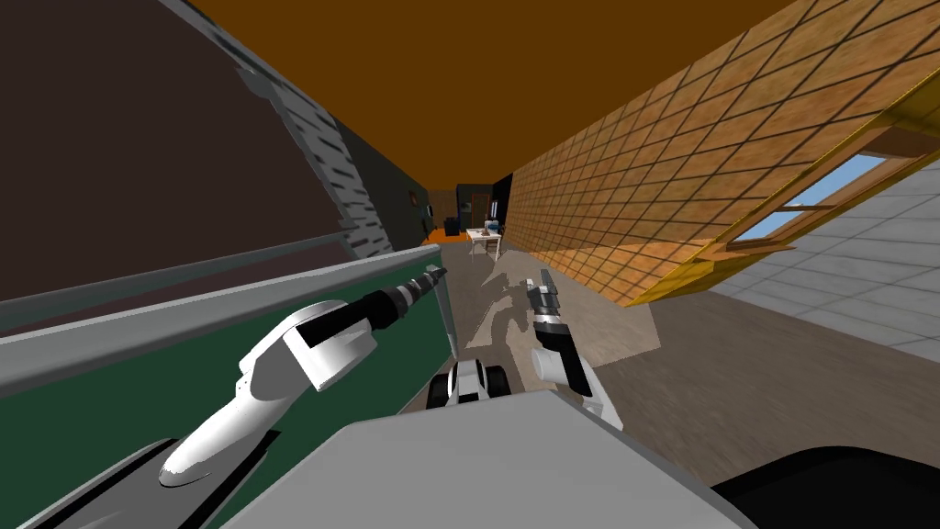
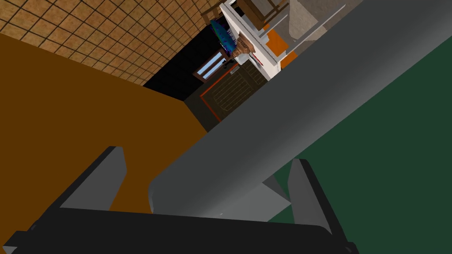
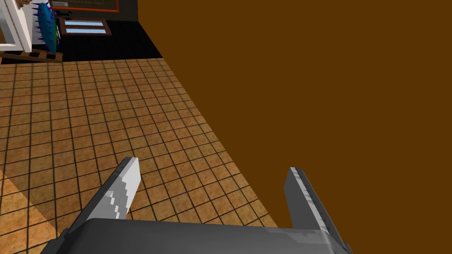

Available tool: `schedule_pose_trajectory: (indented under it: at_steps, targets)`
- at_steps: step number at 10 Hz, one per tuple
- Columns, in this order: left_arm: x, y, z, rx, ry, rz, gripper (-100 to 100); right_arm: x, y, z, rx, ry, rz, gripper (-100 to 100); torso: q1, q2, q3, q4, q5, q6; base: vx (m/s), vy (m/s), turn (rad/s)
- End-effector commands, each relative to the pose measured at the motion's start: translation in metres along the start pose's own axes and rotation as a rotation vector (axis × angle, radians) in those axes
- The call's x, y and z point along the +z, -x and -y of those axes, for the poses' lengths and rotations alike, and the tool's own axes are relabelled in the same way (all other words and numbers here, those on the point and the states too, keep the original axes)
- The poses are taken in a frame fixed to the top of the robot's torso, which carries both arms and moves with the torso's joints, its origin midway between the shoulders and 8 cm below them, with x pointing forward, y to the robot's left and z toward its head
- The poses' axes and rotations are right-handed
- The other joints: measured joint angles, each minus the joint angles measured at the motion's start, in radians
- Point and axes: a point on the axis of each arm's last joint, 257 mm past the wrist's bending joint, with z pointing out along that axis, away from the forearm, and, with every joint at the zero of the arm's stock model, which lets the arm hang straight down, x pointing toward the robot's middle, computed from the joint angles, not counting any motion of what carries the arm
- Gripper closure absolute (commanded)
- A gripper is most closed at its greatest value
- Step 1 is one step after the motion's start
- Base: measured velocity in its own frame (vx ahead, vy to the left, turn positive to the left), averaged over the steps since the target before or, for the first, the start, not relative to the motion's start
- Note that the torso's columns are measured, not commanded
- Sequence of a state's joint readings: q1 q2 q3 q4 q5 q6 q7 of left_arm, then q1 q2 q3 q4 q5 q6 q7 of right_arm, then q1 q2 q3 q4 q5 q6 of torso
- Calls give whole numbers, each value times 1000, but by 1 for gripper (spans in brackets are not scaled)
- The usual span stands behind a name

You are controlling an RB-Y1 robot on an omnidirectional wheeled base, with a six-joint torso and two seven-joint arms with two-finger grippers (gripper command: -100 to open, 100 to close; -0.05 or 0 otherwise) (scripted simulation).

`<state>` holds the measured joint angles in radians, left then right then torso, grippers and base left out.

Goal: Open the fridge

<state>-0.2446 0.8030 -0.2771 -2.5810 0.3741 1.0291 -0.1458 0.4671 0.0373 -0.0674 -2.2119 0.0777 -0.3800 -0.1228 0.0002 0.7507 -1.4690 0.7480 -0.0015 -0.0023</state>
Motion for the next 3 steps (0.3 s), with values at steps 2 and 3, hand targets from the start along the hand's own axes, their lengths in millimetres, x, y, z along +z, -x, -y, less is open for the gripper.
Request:
schedule_pose_trajectory:
  at_steps: [2,3]
  targets:
    - [1,-3,-4,-6,11,-9,0,0,0,0,0,0,0,0,1,-6,-3,-4,1,0,2,-3,-6]
    - [1,-4,-6,-7,14,-11,0,0,0,0,0,0,0,0,1,-7,-4,-6,1,1,0,0,0]
